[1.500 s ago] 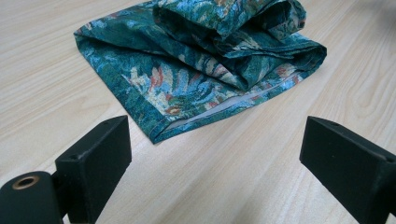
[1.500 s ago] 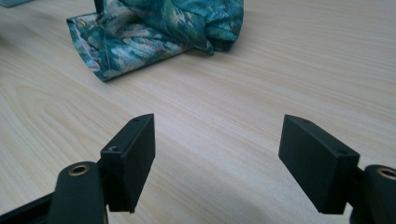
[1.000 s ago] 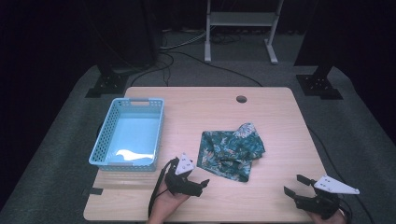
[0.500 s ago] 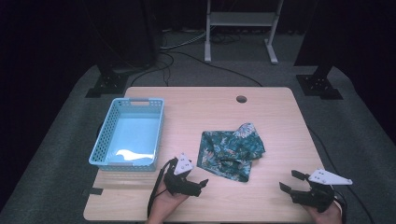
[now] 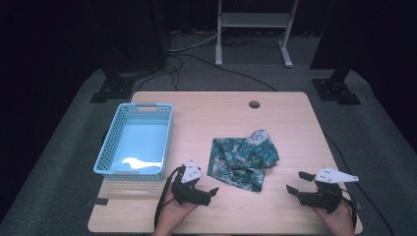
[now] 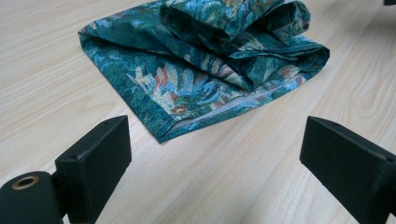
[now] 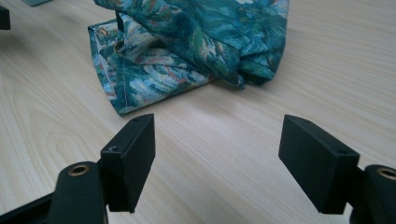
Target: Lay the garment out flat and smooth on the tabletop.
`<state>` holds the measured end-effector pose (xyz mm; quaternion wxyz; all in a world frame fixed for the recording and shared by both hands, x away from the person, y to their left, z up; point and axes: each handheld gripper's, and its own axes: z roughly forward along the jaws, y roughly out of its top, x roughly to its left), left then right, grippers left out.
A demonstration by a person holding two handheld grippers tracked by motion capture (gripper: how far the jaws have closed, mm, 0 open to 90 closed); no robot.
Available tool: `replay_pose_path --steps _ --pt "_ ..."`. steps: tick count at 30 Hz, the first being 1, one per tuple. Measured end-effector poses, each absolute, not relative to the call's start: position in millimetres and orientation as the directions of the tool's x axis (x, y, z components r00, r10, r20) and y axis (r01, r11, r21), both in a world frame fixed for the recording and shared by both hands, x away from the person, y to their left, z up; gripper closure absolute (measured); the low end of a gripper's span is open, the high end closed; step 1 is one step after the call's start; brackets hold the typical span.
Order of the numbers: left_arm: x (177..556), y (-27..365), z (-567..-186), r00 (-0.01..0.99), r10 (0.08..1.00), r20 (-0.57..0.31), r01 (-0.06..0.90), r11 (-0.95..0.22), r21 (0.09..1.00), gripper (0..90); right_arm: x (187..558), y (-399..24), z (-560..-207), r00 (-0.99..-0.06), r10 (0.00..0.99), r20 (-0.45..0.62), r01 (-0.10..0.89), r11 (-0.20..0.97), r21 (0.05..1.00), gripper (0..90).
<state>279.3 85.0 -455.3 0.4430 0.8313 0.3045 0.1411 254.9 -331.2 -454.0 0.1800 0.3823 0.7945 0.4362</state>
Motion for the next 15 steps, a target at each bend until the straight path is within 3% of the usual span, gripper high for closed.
replay_pose_path --steps 15 --pt "279 84 -455 0.779 0.625 -0.043 0.385 -0.422 0.821 8.2 289 -299 -436 -0.705 0.709 -0.005 0.413 0.416 0.810 26.8"
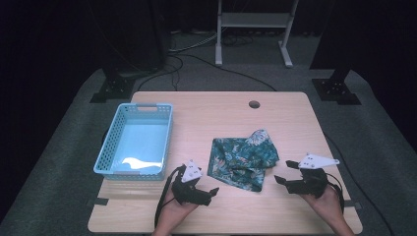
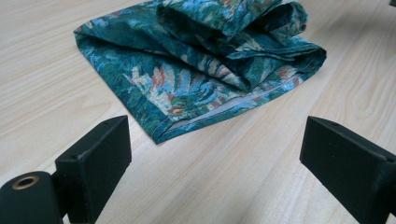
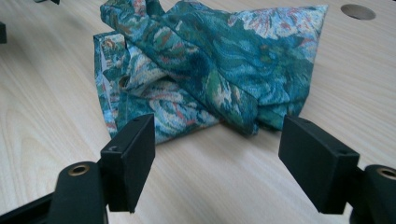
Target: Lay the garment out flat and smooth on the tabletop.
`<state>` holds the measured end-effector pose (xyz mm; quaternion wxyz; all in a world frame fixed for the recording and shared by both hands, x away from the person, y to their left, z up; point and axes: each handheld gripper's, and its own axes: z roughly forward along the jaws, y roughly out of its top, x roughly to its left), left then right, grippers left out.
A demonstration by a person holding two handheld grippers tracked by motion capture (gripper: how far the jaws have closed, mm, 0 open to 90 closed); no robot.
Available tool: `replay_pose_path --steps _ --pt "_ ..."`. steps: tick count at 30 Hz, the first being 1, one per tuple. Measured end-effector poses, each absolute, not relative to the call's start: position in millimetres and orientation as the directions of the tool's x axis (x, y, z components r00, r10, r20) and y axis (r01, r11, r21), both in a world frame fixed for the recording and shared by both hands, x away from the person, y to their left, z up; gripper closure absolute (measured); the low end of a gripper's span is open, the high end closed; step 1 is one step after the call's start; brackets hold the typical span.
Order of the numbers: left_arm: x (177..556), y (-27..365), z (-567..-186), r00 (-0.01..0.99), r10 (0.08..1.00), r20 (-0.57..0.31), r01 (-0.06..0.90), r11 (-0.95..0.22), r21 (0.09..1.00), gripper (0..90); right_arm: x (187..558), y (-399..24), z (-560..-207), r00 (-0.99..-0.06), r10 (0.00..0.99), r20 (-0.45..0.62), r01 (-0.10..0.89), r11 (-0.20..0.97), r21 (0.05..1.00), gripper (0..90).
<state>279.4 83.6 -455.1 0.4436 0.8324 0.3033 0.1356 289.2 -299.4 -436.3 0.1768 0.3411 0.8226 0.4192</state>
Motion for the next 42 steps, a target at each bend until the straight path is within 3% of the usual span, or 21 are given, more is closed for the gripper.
replay_pose_path --steps 42 --pt "276 80 -451 0.782 0.622 -0.037 0.372 -0.419 0.828 1.5 358 -223 -441 -0.779 0.627 -0.003 0.431 0.540 0.723 27.5"
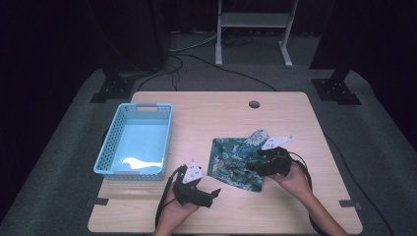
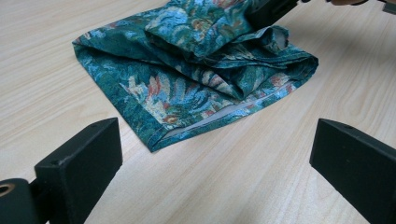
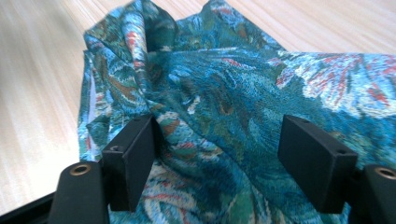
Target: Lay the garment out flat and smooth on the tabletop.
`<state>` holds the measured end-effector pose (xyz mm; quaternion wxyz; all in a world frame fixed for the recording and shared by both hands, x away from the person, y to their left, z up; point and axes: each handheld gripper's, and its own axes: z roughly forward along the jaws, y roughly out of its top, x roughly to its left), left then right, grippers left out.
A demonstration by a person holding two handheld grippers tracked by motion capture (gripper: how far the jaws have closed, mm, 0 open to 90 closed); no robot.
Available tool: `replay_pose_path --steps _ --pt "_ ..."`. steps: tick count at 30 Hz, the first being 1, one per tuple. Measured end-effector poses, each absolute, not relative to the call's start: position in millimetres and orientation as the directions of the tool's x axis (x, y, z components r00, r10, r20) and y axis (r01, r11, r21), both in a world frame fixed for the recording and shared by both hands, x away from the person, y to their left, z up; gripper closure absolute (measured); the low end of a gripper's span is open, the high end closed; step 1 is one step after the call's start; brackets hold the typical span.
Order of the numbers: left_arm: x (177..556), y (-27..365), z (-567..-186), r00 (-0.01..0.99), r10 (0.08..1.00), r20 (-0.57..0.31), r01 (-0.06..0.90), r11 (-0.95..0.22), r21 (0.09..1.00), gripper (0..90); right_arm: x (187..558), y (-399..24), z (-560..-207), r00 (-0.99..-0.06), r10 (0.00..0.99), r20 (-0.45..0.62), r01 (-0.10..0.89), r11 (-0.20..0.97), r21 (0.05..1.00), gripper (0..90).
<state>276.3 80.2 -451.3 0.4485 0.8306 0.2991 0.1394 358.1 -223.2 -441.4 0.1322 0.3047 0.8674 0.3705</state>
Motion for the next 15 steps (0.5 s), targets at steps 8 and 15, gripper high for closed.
replay_pose_path --steps 8,15 --pt "277 79 -454 0.782 0.622 -0.036 0.376 -0.424 0.824 1.6 372 -216 -457 -0.787 0.617 0.019 0.460 0.566 0.684 32.7" --pt "277 78 -455 0.784 0.620 -0.035 0.377 -0.431 0.820 1.6 378 -216 -462 -0.805 0.590 0.055 0.470 0.579 0.666 36.6"
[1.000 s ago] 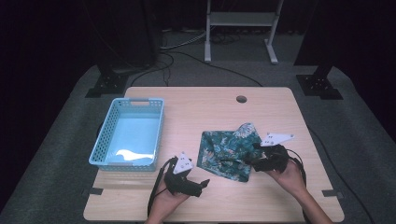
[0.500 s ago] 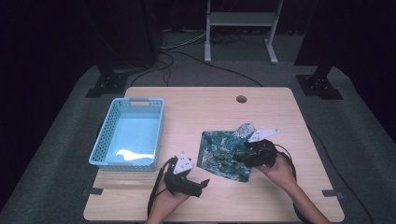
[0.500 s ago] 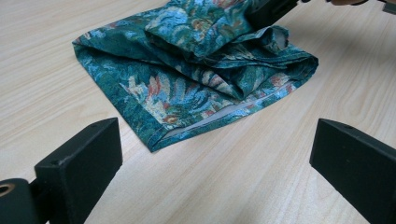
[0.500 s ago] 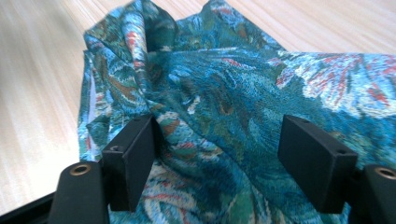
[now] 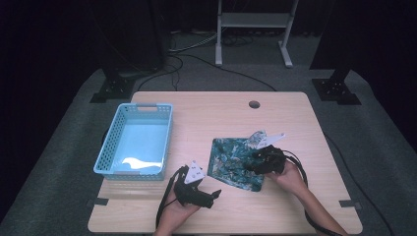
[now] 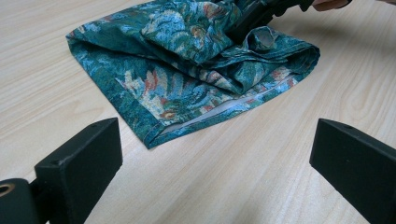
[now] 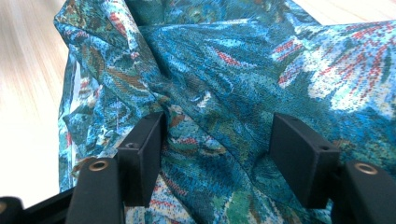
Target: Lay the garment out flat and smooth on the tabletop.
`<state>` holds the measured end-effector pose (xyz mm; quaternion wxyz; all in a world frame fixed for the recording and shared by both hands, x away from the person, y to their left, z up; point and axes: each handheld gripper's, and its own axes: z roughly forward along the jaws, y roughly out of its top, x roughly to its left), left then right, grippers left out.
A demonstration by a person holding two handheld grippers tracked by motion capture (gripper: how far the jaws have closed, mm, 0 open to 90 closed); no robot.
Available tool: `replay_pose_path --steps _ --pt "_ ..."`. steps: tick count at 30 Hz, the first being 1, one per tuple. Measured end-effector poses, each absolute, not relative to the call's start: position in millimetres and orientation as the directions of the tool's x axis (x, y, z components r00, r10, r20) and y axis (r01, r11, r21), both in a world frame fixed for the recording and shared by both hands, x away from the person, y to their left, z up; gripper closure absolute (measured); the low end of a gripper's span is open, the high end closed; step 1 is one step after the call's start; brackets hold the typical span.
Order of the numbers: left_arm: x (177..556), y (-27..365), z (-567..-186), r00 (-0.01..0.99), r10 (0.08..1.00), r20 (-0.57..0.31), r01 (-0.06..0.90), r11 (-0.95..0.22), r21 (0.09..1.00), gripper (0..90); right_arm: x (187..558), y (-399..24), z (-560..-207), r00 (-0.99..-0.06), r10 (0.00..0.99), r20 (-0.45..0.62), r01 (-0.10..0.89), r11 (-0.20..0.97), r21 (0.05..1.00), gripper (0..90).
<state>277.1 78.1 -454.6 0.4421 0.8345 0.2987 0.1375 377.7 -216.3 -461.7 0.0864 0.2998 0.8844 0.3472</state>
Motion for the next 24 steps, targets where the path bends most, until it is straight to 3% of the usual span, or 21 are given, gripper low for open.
replay_pose_path --steps 24 --pt "277 78 -456 0.782 0.622 -0.031 0.379 -0.437 0.816 1.6 350 -204 -463 -0.864 0.503 0.015 0.383 0.639 0.667 39.1"
